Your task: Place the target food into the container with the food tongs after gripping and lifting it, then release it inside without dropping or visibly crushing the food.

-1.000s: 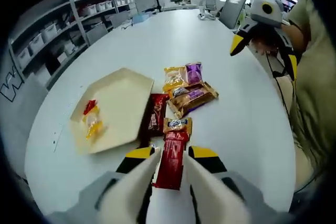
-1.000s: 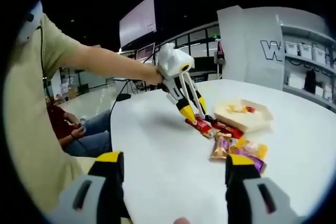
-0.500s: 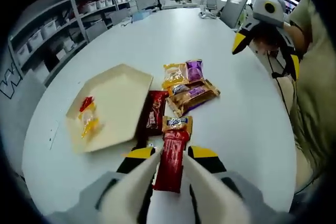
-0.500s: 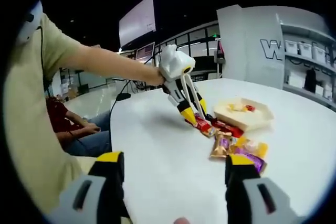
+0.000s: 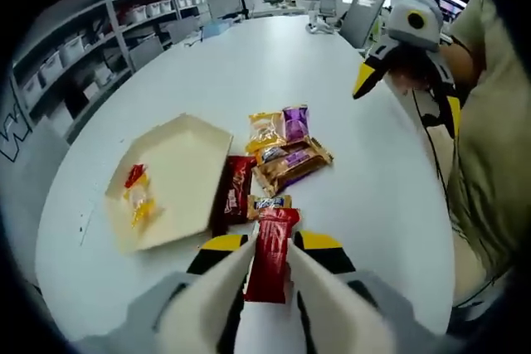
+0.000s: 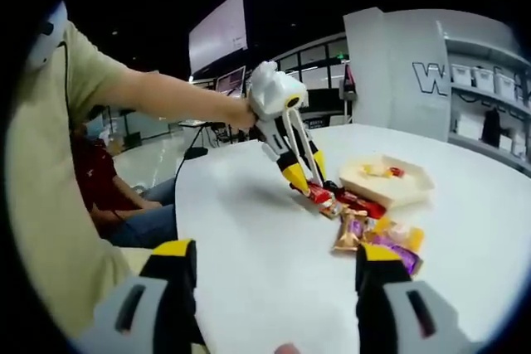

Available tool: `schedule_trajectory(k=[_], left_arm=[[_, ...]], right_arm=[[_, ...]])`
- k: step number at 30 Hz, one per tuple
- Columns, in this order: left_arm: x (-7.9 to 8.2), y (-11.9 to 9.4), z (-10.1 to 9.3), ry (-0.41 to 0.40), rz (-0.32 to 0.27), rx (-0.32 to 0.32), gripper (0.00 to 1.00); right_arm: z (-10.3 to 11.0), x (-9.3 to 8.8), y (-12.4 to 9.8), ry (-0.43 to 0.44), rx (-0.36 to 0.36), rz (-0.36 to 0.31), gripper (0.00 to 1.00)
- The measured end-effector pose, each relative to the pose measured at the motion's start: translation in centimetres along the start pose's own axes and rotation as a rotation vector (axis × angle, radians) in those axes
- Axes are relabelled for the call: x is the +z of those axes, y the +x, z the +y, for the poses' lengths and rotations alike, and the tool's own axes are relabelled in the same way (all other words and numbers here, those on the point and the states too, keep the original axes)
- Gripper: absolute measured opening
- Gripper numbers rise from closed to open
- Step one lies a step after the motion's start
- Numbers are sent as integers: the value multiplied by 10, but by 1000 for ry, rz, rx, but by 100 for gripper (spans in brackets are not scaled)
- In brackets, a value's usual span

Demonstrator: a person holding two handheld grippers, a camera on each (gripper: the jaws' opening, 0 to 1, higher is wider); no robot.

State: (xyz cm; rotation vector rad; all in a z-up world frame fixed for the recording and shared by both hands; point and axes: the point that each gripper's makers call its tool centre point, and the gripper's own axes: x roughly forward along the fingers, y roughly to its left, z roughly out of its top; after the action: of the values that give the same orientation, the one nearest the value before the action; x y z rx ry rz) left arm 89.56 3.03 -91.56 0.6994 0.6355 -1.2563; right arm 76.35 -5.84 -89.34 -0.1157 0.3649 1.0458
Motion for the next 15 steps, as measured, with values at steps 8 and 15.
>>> schedule_trajectory(k=[8,15], left_arm=[[28,-13,11,-15,-48,3,21],[46,-14,22,-13,-56,12,21]], right_arm=[[0,1,-1,0,0,-4,77],[-1,4,-3,-3,0,-10,77]])
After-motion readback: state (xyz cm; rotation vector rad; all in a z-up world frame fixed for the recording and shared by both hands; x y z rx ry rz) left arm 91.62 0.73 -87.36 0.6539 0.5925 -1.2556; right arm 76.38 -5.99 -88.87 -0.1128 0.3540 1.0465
